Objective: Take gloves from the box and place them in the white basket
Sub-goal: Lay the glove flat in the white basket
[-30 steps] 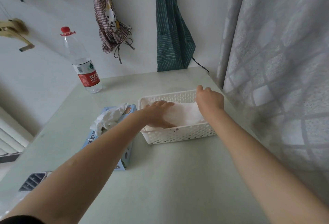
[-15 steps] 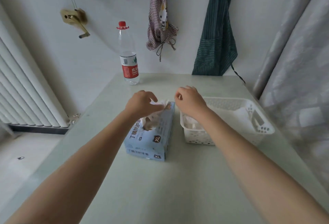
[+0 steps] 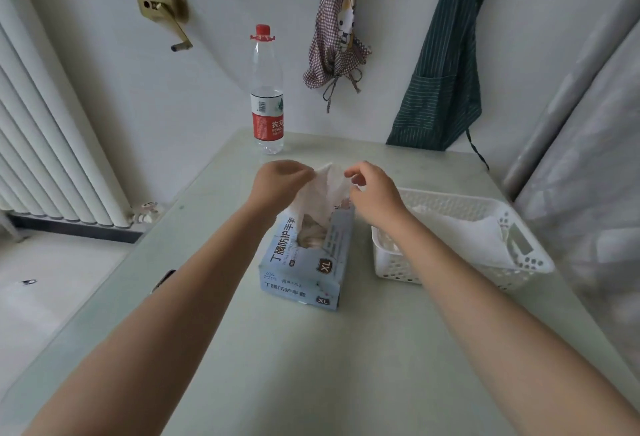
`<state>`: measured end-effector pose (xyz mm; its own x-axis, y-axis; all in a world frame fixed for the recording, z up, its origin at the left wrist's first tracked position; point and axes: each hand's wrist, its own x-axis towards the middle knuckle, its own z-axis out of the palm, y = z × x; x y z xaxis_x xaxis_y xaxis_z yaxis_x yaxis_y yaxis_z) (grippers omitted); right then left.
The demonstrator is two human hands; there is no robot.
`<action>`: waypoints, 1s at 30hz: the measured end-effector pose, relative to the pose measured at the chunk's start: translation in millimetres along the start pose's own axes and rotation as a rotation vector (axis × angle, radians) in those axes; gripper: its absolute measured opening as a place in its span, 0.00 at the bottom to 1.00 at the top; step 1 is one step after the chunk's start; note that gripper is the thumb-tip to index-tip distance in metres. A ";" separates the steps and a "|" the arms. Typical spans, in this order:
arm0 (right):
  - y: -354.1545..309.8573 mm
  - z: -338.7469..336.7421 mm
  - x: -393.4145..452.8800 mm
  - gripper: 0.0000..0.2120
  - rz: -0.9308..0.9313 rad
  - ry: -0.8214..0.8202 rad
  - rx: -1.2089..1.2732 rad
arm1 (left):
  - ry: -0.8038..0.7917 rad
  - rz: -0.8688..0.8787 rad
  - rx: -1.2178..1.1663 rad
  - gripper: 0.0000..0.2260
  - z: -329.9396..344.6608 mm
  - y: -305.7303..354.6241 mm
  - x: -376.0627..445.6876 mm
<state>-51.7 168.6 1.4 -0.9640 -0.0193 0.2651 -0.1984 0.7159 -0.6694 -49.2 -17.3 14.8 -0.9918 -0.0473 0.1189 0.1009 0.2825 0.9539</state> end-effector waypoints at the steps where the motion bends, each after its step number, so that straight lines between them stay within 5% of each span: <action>1: -3.2 -1.9 0.0 0.15 0.030 0.030 0.093 | -0.026 -0.035 -0.148 0.04 -1.1 3.8 -0.4; 7: -20.5 -16.4 -3.9 0.19 0.245 0.008 0.604 | -0.087 -0.223 -0.739 0.06 -3.5 18.1 -0.4; 11: -31.1 -25.5 -10.6 0.26 0.184 -0.164 0.796 | -0.076 -0.273 -0.629 0.09 1.2 23.1 -4.4; 14: -38.2 -26.7 -14.2 0.33 0.180 -0.214 0.651 | -0.079 -0.221 -0.597 0.12 4.4 18.7 -3.1; 20: -35.7 -34.1 -20.3 0.13 0.261 -0.341 0.372 | -0.002 -0.156 -0.590 0.04 2.4 18.2 -5.0; 24: -44.5 -52.4 -20.2 0.10 0.213 -0.114 0.464 | 0.041 -0.240 -0.391 0.05 0.1 25.4 -9.6; 27: -58.5 -65.3 -18.6 0.08 0.146 0.031 0.510 | -0.137 -0.210 -0.298 0.06 0.3 36.2 -18.0; 30: -75.2 -66.5 -17.1 0.06 0.059 0.067 0.437 | -0.419 0.008 -0.232 0.08 2.2 46.3 -23.7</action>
<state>-8.5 161.4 93.3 -0.9651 0.0684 0.2528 -0.2138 0.3517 -0.9114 -21.2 -1.0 55.5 -0.9325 0.3576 0.0505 0.0761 0.0578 0.9954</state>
